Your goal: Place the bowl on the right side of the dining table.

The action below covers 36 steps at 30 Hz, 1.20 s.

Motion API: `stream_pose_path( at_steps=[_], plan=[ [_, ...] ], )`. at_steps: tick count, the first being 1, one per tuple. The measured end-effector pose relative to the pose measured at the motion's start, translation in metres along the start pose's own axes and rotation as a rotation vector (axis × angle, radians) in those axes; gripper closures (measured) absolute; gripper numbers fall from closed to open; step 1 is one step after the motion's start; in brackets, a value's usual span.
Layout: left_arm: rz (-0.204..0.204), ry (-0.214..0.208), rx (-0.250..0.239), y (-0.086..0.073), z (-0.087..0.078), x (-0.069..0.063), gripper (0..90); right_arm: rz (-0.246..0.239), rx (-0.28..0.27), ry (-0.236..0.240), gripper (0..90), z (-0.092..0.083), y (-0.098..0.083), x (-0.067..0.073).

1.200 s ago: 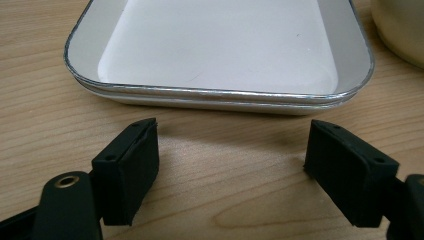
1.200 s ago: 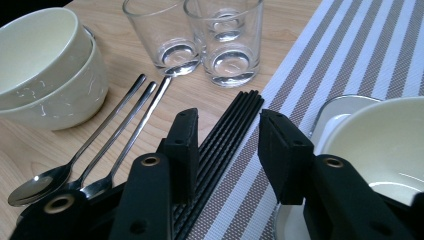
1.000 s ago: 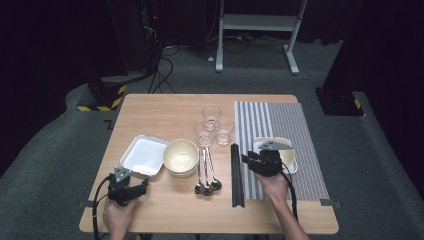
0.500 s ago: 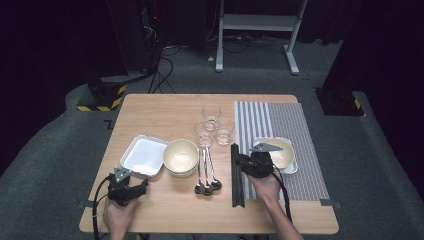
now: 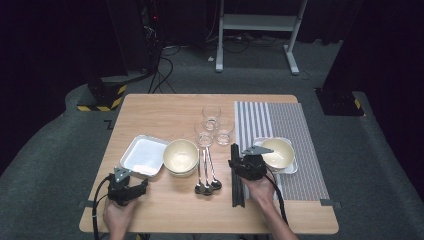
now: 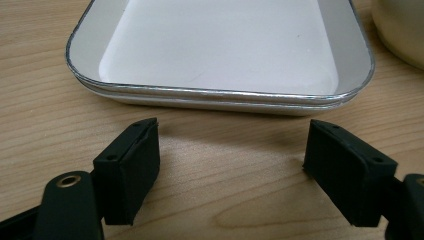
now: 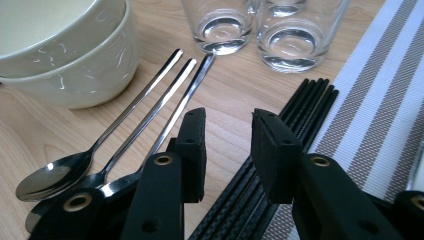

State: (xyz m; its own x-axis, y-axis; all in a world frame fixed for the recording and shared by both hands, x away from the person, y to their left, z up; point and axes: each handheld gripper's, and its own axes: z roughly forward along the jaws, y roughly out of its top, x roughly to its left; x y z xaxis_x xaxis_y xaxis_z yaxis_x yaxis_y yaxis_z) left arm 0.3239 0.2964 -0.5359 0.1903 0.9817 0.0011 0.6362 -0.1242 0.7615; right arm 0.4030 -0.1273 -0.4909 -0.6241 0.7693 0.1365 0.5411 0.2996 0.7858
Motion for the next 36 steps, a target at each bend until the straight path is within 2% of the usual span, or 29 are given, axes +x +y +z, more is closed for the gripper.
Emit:
stream_pose_path(
  at_steps=[16,20,25,31,36],
  plan=[
    [-0.001,-0.003,-0.001,0.0,0.0,0.001,22.5,-0.063,0.09,0.048,71.6,0.031,-0.005,0.028],
    [-0.002,-0.004,-0.001,0.0,0.0,0.001,22.5,-0.087,0.1,0.047,72.2,0.037,-0.006,0.035],
    [-0.006,-0.007,-0.002,0.0,0.0,0.001,22.5,-0.094,0.121,0.05,72.3,0.045,-0.006,0.043],
    [-0.018,-0.014,-0.008,0.0,-0.001,0.002,22.6,-0.106,0.134,0.039,72.4,0.052,-0.004,0.047],
    [-0.018,-0.014,-0.007,0.0,-0.001,0.002,22.6,-0.131,0.162,0.004,74.0,0.057,-0.005,0.051]
  ],
)
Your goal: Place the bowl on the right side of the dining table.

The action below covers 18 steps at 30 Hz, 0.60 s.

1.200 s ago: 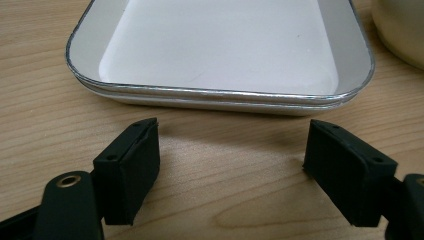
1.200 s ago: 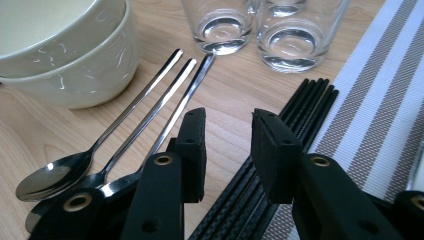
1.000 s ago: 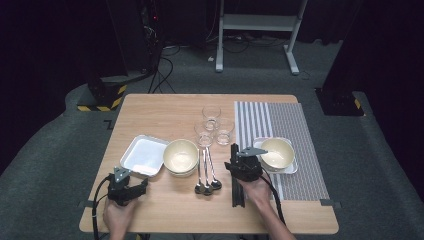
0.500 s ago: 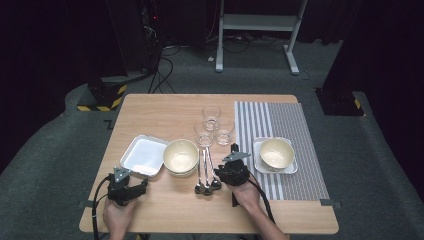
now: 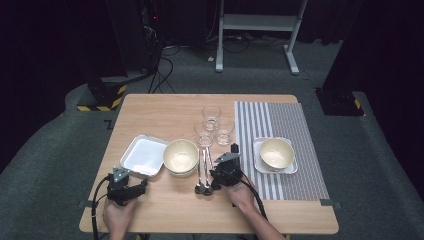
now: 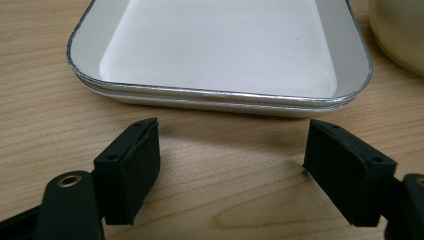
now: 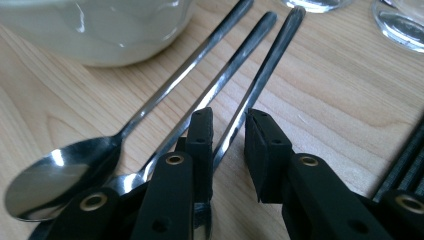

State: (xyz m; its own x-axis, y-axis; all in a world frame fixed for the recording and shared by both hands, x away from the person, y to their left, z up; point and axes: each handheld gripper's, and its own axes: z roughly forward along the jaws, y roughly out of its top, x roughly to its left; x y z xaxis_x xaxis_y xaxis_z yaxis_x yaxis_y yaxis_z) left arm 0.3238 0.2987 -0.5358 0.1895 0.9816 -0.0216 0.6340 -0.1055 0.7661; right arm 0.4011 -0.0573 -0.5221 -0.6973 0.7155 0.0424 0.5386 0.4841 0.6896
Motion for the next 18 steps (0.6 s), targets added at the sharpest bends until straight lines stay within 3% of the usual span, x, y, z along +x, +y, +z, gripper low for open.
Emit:
stream_pose_path(
  at_steps=[7,18],
  plan=[
    [-0.002,-0.001,-0.001,0.0,-0.0001,0.0001,22.6,-0.034,0.006,-0.029,77.4,-0.0003,0.0,0.0027],
    [-0.004,-0.002,-0.001,-0.0001,-0.0002,0.0004,22.6,-0.044,0.014,-0.043,80.1,-0.003,-0.0022,0.0022]
  ],
)
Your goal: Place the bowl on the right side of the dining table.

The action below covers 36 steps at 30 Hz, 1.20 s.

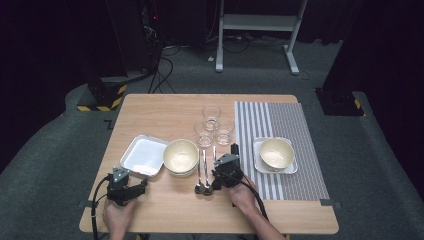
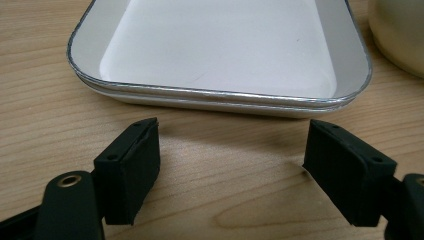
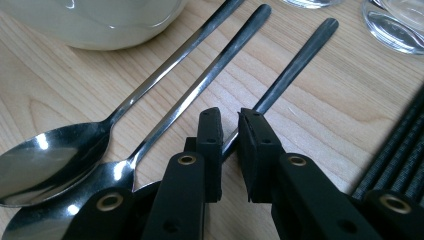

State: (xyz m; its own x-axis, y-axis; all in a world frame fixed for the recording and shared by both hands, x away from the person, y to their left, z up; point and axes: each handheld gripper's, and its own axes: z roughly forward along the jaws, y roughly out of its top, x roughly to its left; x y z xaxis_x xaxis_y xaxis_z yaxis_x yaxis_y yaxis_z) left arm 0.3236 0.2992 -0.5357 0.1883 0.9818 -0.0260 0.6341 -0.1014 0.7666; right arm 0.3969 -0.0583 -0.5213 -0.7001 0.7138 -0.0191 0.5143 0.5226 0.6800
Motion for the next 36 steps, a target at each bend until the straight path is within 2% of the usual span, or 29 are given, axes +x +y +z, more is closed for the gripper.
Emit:
stream_pose_path(
  at_steps=[7,15,17,22,36],
  plan=[
    [0.0,0.0,0.0,0.0,0.0,0.0,22.6,0.017,-0.004,0.009,81.2,-0.0015,-0.0019,-0.0042],
    [-0.001,-0.003,0.0,0.0,-0.0002,0.0004,22.6,0.015,-0.005,0.007,81.8,-0.0016,-0.0022,-0.0053],
    [-0.001,-0.003,0.0,0.0,-0.0002,0.0004,22.6,0.032,0.001,0.007,82.0,-0.0021,-0.0024,-0.0043],
    [-0.001,-0.003,0.0,0.0,-0.0001,0.0004,22.6,0.014,-0.001,0.007,82.8,-0.0024,-0.0026,-0.0071],
    [0.001,0.002,0.0,0.0,0.0001,-0.0003,22.6,0.028,-0.001,0.005,84.4,-0.0018,-0.002,-0.01]
  ],
)
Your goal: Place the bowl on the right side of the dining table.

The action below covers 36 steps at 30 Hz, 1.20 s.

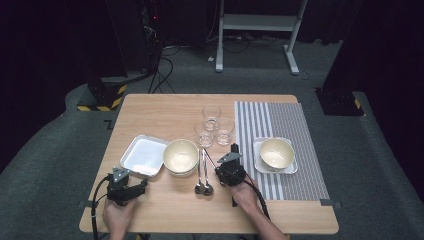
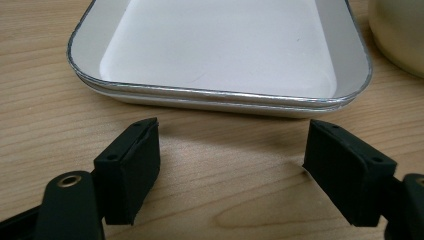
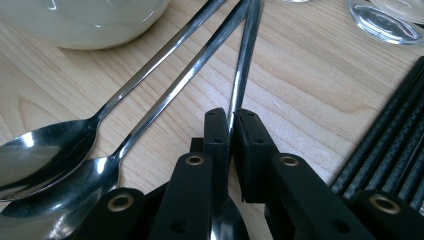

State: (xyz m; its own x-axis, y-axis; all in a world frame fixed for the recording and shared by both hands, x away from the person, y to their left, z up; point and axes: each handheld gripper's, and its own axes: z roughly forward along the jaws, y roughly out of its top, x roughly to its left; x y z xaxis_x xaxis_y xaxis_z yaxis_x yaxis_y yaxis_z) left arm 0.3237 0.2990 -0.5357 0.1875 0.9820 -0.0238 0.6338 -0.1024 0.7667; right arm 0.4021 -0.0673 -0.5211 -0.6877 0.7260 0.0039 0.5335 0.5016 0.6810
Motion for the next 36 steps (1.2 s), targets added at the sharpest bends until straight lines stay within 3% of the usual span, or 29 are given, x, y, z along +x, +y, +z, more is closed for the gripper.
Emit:
stream_pose_path(
  at_steps=[12,17,21,36],
  plan=[
    [0.001,0.0,0.0,0.0,0.0,0.0,22.6,0.021,0.013,0.004,84.7,0.006,0.008,-0.007],
    [-0.002,-0.002,0.0,0.0,0.0,0.0,22.6,-0.019,0.015,-0.01,84.8,0.009,0.012,-0.008],
    [-0.002,-0.003,0.0,0.0,0.0,0.0,22.6,-0.019,0.017,-0.017,84.8,0.011,0.015,-0.008],
    [-0.004,-0.008,-0.001,0.0,0.0,0.001,22.6,0.006,0.012,-0.005,84.7,0.019,0.023,-0.015]
  ],
)
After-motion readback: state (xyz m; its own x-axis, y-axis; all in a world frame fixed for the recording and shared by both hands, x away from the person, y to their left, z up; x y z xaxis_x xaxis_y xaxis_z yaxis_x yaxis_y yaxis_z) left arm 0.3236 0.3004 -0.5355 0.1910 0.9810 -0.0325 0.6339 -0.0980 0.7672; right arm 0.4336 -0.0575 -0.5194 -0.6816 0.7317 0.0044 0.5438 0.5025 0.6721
